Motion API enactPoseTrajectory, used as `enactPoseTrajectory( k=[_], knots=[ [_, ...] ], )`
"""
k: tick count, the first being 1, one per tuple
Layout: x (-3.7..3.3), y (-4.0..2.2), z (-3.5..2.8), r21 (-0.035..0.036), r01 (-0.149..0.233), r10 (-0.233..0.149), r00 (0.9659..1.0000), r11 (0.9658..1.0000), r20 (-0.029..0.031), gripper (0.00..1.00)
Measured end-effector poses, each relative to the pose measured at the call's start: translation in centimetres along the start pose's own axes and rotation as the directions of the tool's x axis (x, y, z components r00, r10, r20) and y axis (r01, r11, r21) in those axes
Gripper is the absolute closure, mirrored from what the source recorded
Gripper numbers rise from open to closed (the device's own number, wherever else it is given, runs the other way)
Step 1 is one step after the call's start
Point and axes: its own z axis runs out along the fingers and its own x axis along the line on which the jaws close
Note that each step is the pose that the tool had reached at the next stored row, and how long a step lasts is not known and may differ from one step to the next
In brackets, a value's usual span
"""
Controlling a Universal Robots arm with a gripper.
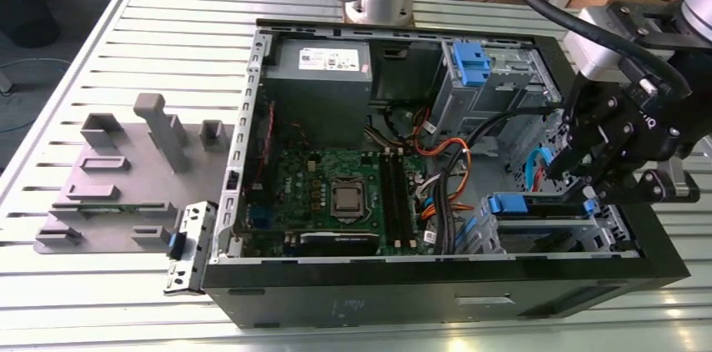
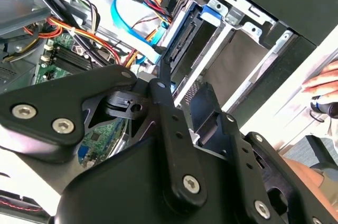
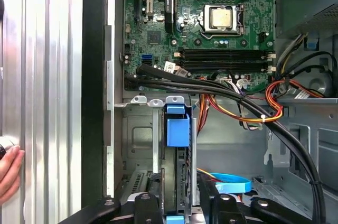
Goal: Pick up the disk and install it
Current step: 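Insert the first disk wire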
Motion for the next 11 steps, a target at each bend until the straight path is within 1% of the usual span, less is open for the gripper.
enactPoseTrajectory(
  k=[5, 8, 11],
  knots=[
    [-0.77, 0.01, 0.02, 0.0004, 0.0, 0.0, 1.0, 1.0, 0.0001, 0.58],
    [-1.14, 0.02, 0.05, 0.001, 0.0, 0.0, 1.0, 1.0, 0.0001, 0.58],
    [-1.39, 0.02, 0.21, 0.0018, 0.0, 0.0, 1.0, 1.0, 0.0002, 0.58]
  ],
)
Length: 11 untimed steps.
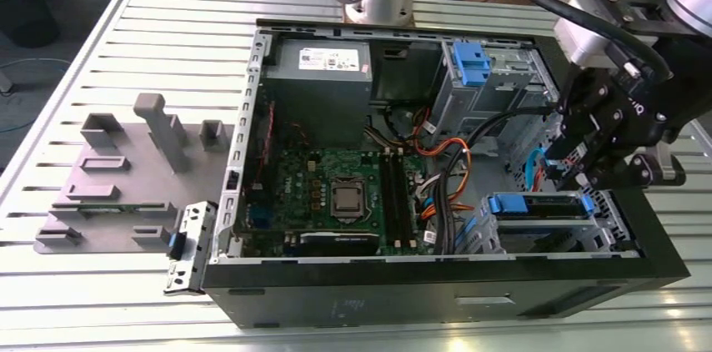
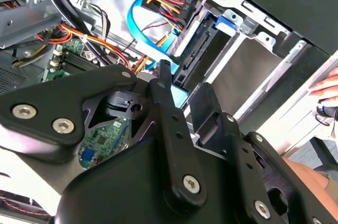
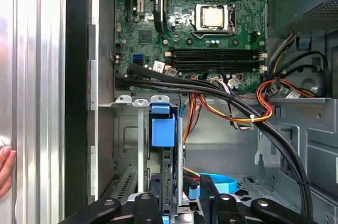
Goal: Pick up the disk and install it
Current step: 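Insert the first disk wire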
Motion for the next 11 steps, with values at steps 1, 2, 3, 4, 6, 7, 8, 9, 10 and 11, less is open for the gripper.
enactPoseTrajectory(
  k=[1, 2, 3, 4, 6, 7, 8, 9, 10, 11],
  knots=[
    [-0.04, 0.0, 0.09, 0.0002, 0.0, 0.0, 1.0, 1.0, 0.0, 0.58],
    [-0.08, 0.0, 0.21, 0.0005, 0.0, 0.0, 1.0, 1.0, 0.0002, 0.58],
    [-0.11, 0.0, 0.32, 0.0007, 0.0, 0.0, 1.0, 1.0, 0.0003, 0.58],
    [-0.14, -0.01, 0.41, 0.0007, 0.0, 0.0, 1.0, 1.0, 0.0, 0.58],
    [-0.18, -0.06, 0.56, 0.0008, 0.0, 0.0, 1.0, 1.0, -0.0002, 0.58],
    [-0.19, -0.09, 0.64, 0.0008, 0.0, 0.0, 1.0, 1.0, -0.0001, 0.58],
    [-0.2, -0.11, 0.72, 0.0008, 0.0, 0.0, 1.0, 1.0, -0.0001, 0.58],
    [-0.21, -0.12, 0.8, 0.0008, -0.001, 0.001, 1.0, 1.0, 0.0, 0.58],
    [-0.21, -0.12, 0.85, 0.0008, -0.001, 0.001, 1.0, 1.0, -0.0001, 0.58],
    [-0.21, -0.12, 0.86, 0.0008, -0.001, 0.001, 1.0, 1.0, -0.0002, 0.58]
  ],
)
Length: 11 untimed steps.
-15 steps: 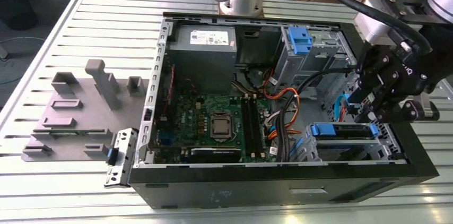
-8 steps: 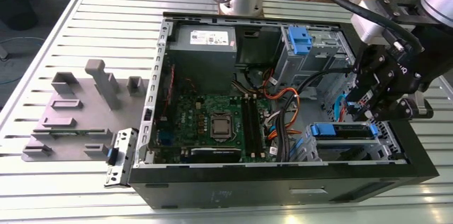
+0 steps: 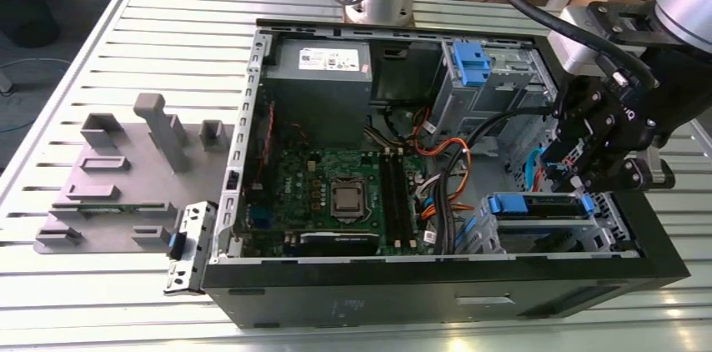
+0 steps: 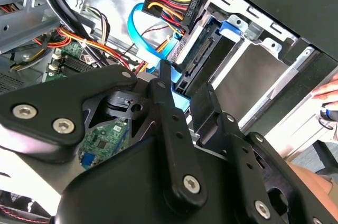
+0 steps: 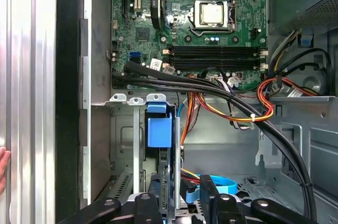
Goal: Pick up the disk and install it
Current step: 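Insert the first disk wire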
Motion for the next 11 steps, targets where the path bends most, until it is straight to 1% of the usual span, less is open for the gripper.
enactPoseTrajectory(
  k=[4, 9, 11],
  knots=[
    [0.0, -0.02, 0.02, 0.0, 0.0, 0.0, 1.0, 1.0, 0.0002, 0.58],
    [-0.01, -0.36, 0.02, 0.0, 0.0, 0.0, 1.0, 1.0, 0.0003, 0.58],
    [0.01, -0.37, 0.04, 0.0, 0.0, 0.0, 1.0, 1.0, 0.0003, 0.58]
  ],
)
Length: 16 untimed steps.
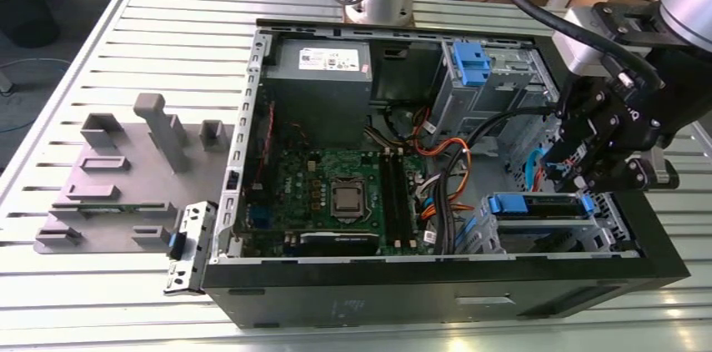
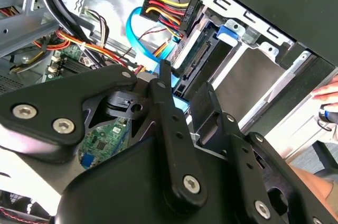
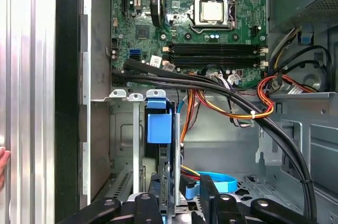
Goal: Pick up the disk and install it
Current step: 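Insert the first disk wire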
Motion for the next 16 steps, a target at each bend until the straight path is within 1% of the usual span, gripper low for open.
enactPoseTrajectory(
  k=[3, 8, 16],
  knots=[
    [0.19, 0.0, 0.09, 0.0, 0.0, 0.0, 1.0, 1.0, -0.0001, 0.58],
    [0.24, -0.01, 0.36, 0.0, 0.0, 0.0, 1.0, 1.0, -0.0001, 0.58],
    [0.24, -0.01, 0.42, 0.0, 0.0, 0.0, 1.0, 1.0, -0.0002, 0.58]
  ],
)
